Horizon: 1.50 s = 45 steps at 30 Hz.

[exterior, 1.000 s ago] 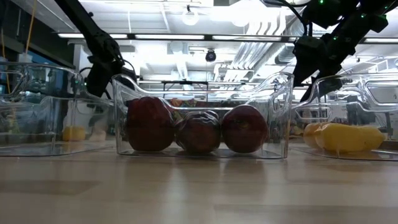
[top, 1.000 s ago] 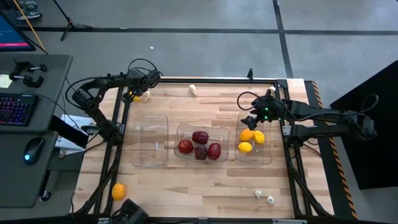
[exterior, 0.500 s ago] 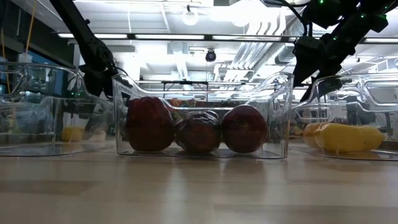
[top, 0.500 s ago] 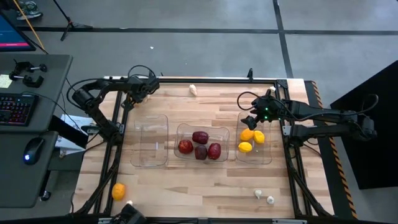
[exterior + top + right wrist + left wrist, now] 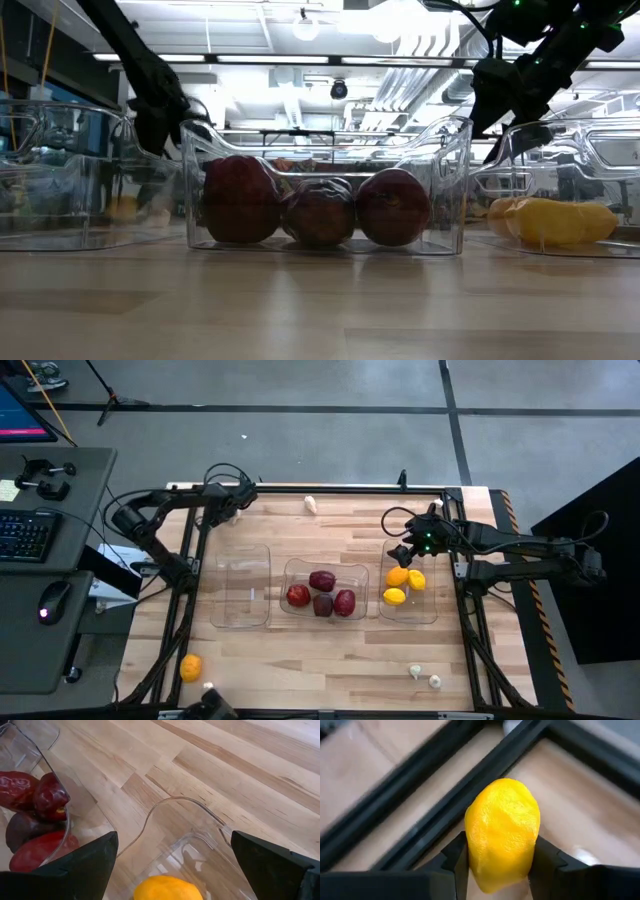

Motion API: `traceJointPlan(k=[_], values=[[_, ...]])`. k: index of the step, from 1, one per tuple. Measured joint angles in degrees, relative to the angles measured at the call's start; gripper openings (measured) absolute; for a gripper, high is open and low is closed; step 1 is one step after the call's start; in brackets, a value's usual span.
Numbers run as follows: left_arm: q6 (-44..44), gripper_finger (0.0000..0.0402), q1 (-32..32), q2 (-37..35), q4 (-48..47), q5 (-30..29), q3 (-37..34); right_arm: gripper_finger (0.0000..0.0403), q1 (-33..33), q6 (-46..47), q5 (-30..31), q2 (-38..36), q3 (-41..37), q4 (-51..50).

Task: Sort produce into baskets
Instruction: Put the top yellow lemon into the right transparent bin

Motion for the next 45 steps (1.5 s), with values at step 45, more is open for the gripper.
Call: traceJointPlan(k=[45], values=[[72.59, 0.0152, -50.76, 15.79, 67.75, 39.69, 25.33, 0.0379, 2.19, 8.07, 4.05, 0.02, 0.04, 69.71]])
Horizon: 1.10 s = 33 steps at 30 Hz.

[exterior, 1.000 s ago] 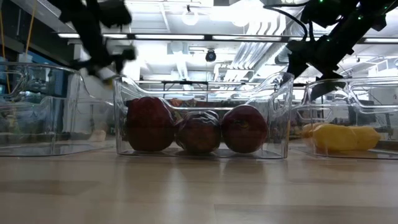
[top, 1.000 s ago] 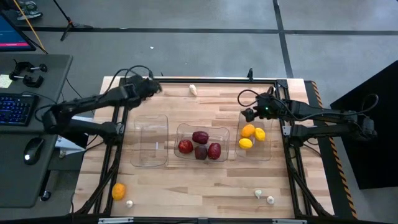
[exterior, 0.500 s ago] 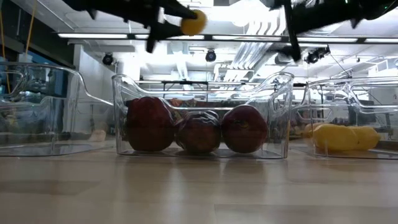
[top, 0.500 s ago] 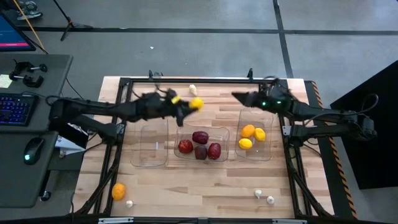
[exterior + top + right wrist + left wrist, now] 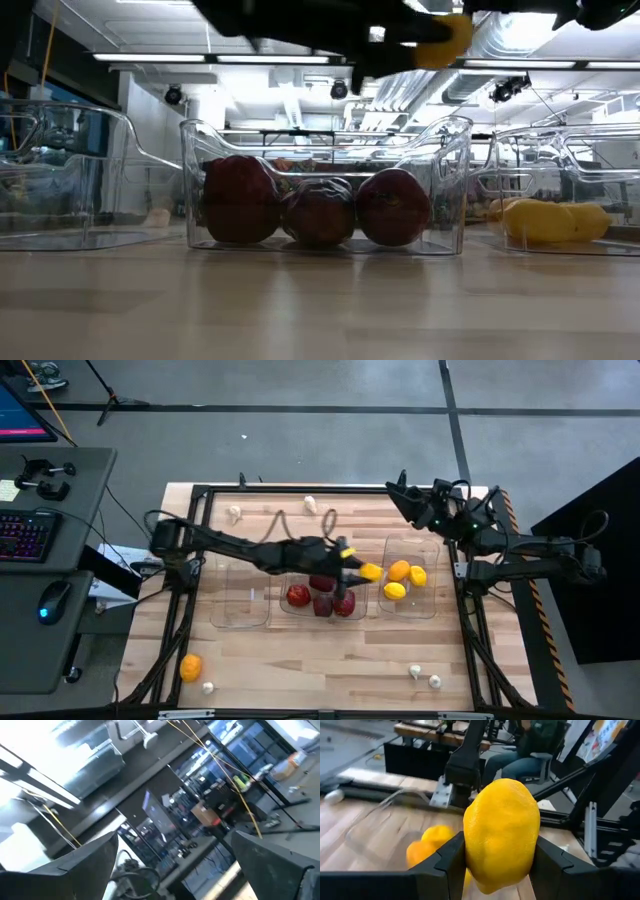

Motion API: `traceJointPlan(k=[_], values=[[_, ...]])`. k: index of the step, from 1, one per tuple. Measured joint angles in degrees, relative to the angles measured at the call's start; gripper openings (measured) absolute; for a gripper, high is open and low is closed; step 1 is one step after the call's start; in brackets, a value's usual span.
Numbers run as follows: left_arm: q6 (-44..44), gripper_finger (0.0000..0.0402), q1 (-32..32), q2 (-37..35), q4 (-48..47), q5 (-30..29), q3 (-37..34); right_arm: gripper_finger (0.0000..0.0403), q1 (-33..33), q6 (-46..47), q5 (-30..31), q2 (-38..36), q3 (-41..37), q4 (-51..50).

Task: Sort produce into baskets
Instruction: Put the top yellow lemon into the right transparent bin, then put the yellow lemon into the right transparent bin

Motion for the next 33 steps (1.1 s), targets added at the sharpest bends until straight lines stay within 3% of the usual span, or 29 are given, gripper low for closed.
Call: traceJointPlan(k=[6, 11, 19, 33], values=[[5.32, 0.0152, 0.13, 9.92, -0.10, 0.06, 10.68, 0.0379, -0.02, -0.79, 0.05, -0.01, 0.00, -2.92], [8.45, 0.0153, 0.13, 16.03, -0.32, -1.48, 17.51, 0.0379, -0.05, 6.99, 0.01, -0.02, 0.00, -3.04], [8.38, 0.0156, 0.19, 20.51, -6.98, -3.45, 25.05, 0.0379, -0.15, 8.00, 0.47, 0.00, -0.02, -5.19], [3.85, 0.0261, 1.15, 19.93, -13.54, -4.48, 27.80, 0.0379, -0.20, 0.78, -1.56, -1.29, -0.04, -5.06]])
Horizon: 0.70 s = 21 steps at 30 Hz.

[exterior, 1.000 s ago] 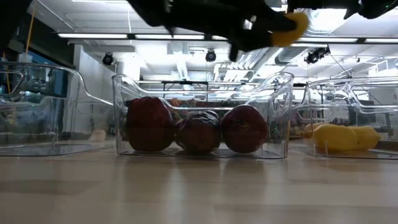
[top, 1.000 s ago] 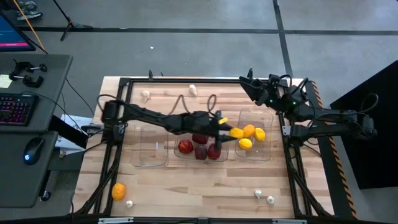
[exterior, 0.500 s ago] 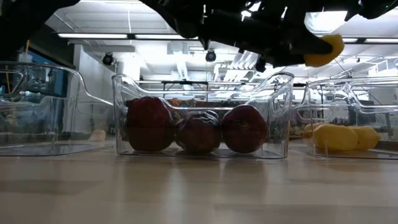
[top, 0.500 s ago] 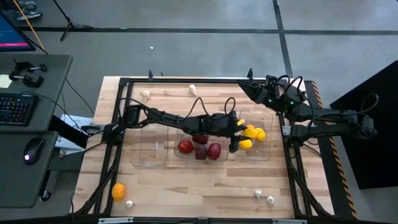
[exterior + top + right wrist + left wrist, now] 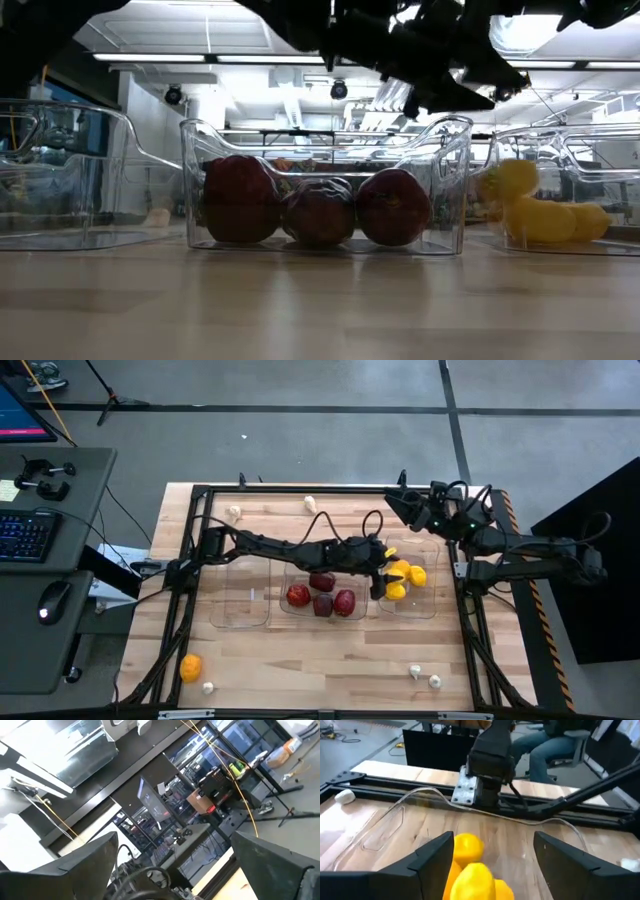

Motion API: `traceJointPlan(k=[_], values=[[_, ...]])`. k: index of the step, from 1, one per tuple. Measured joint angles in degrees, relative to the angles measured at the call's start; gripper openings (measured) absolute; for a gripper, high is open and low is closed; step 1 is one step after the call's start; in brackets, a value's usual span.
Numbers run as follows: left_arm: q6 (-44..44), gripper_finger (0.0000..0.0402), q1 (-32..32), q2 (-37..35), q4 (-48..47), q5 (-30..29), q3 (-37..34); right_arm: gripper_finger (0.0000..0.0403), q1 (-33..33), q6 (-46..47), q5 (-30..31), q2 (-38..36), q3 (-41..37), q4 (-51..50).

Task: Sort produce into baskets
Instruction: Put the yellow lemon into the right transparent bin

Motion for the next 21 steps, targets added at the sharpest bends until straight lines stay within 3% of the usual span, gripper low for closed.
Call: traceJointPlan(k=[5, 11, 16, 21], values=[[3.60, 0.0270, 0.28, -4.24, -11.94, 0.64, 2.53, 0.0379, 0.00, -0.93, -0.06, -2.55, 0.00, 0.00], [2.97, 0.0271, 2.53, -13.30, -30.17, 2.24, -0.04, 0.0379, 0.02, -6.26, -0.20, -5.99, -0.02, -0.17], [-2.36, 0.0271, 1.16, -25.48, -29.40, 2.25, -12.48, 0.0379, 0.02, -7.11, -0.30, -6.75, -0.02, -2.40], [-7.84, 0.0271, -5.66, -39.64, -31.82, -0.64, -26.49, 0.0379, 0.07, -6.90, -0.44, -6.67, -0.04, -8.23]])
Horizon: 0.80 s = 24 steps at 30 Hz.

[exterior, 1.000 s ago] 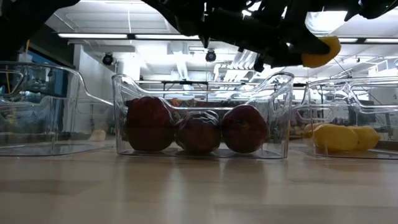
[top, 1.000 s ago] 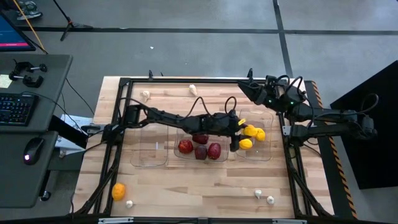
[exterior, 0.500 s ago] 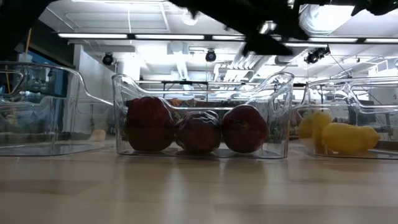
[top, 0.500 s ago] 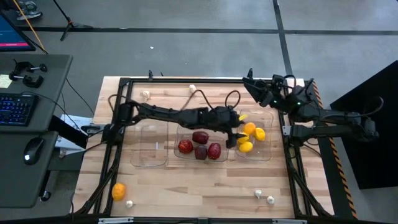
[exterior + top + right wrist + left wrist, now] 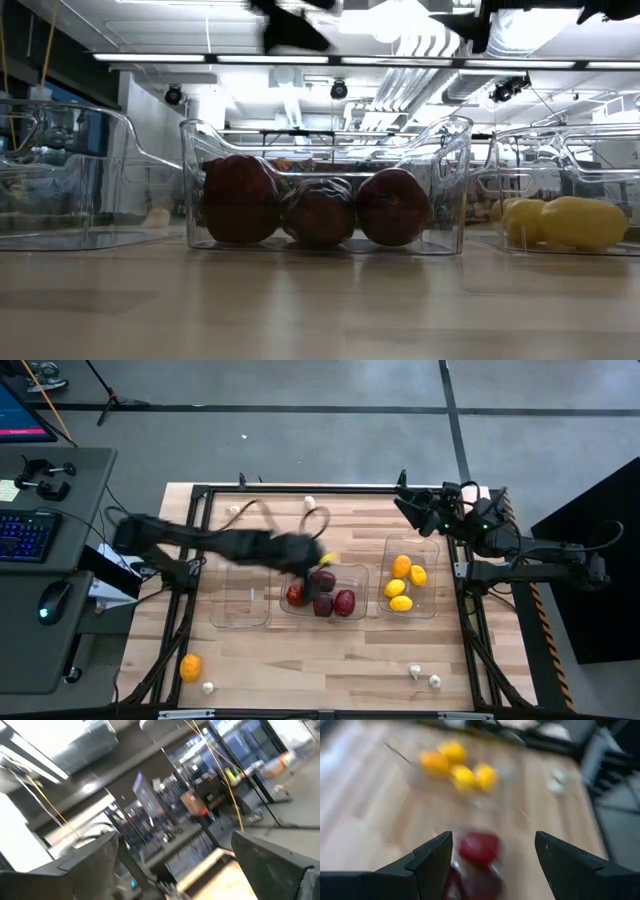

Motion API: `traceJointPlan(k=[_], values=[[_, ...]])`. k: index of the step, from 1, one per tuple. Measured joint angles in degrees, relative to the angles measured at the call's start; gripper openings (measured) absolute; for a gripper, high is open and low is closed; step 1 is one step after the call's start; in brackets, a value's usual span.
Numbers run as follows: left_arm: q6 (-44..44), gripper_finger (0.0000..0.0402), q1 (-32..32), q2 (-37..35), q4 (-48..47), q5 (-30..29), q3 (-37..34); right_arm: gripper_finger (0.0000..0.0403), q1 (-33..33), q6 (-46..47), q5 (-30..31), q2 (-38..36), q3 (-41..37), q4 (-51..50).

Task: Sort produce into baskets
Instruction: Put the yellow lemon into the right transparent bin

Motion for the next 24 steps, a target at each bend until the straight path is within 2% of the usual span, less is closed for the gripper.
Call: traceJointPlan(k=[2, 5, 9, 11, 14, 18, 24], values=[[-2.97, 0.0271, -4.22, -5.32, -5.31, -0.94, -2.74, 0.0379, 0.00, 0.08, 0.00, 0.00, 0.02, -3.04], [-10.63, 0.0270, -11.72, -10.39, -21.00, -5.53, -2.88, 0.0379, 0.00, 0.57, -0.14, 0.02, 0.02, -6.96], [-31.24, 0.0266, -20.56, -11.63, -41.70, -6.19, 1.42, 0.0379, 0.00, 4.13, -0.17, 0.02, 0.02, -10.87], [-39.99, 0.0265, -24.24, -10.53, -47.81, -3.39, 2.86, 0.0379, 0.00, 4.46, -0.21, 0.02, 0.02, -11.51], [-49.32, 0.0264, -28.72, -7.35, -51.99, 3.84, 3.58, 0.0379, 0.00, 4.50, -0.29, 0.02, 0.02, -11.59], [-55.10, 0.0264, -34.77, -2.09, -55.75, 14.70, 3.62, 0.0379, 0.00, 4.50, -0.66, 0.02, 0.02, -11.61], [-62.51, 0.0264, -43.20, 4.46, -56.21, 21.54, 3.60, 0.0379, 0.00, 4.19, -2.78, 0.02, 0.02, -11.67]])
